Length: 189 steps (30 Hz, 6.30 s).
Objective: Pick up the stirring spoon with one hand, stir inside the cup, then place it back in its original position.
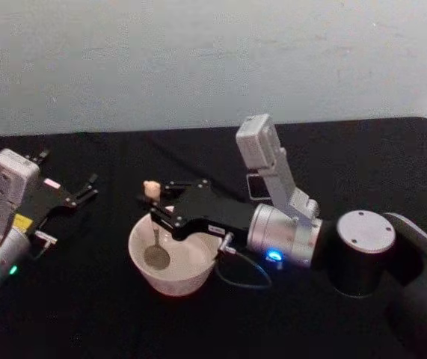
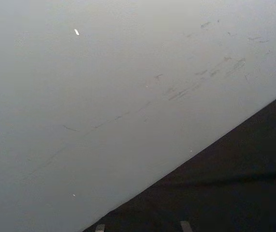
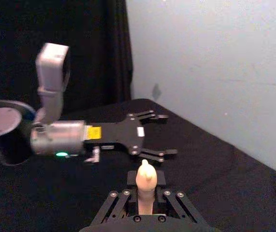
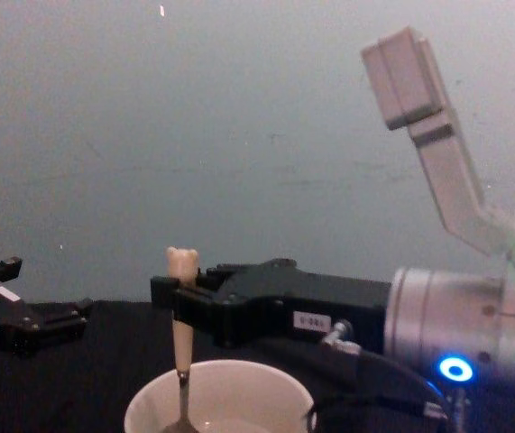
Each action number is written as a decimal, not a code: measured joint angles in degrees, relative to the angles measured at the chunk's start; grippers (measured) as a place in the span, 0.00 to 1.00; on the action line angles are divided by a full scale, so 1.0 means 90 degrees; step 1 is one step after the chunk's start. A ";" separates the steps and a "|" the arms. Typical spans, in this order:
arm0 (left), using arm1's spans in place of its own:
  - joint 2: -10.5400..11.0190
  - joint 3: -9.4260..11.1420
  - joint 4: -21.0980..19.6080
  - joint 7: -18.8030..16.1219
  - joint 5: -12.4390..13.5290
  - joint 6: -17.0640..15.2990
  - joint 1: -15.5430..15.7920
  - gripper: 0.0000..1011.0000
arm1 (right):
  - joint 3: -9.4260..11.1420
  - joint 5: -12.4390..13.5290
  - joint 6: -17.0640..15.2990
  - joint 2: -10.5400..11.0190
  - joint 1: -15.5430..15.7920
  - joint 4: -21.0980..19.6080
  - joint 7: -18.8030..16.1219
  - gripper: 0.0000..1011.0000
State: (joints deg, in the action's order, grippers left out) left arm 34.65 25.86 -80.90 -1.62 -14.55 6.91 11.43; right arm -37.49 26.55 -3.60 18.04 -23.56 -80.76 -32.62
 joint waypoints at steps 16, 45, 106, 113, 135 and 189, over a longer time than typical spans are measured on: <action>0.0000 0.0000 0.0000 0.0000 0.0000 0.0000 0.0000 0.99 | 0.0241 -0.0264 0.0019 -0.0372 -0.0331 0.0692 0.0336 0.22; 0.0000 0.0000 0.0000 0.0000 0.0000 0.0000 0.0000 0.99 | 0.0314 0.0126 -0.0227 0.0550 0.0422 -0.0597 -0.0147 0.22; 0.0000 0.0000 0.0000 0.0000 0.0000 0.0000 0.0000 0.99 | 0.0381 0.0118 -0.0351 0.0575 0.0441 -0.0547 -0.0036 0.22; 0.0000 0.0000 0.0000 0.0000 0.0000 0.0000 0.0000 0.99 | 0.0242 0.0131 -0.0356 0.0538 0.0433 -0.0627 -0.0056 0.22; 0.0000 0.0000 0.0000 0.0000 0.0000 0.0000 0.0000 0.99 | 0.0161 -0.0141 -0.0215 -0.0151 0.0039 0.0029 0.0473 0.22; 0.0000 0.0000 0.0000 0.0000 0.0000 0.0000 0.0000 0.99 | 0.0453 0.0302 -0.0504 0.0471 0.0487 -0.0732 0.0359 0.22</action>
State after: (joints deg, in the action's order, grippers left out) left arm 34.65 25.86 -80.90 -1.62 -14.55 6.91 11.43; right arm -33.41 29.27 -8.13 22.28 -19.18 -87.36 -29.39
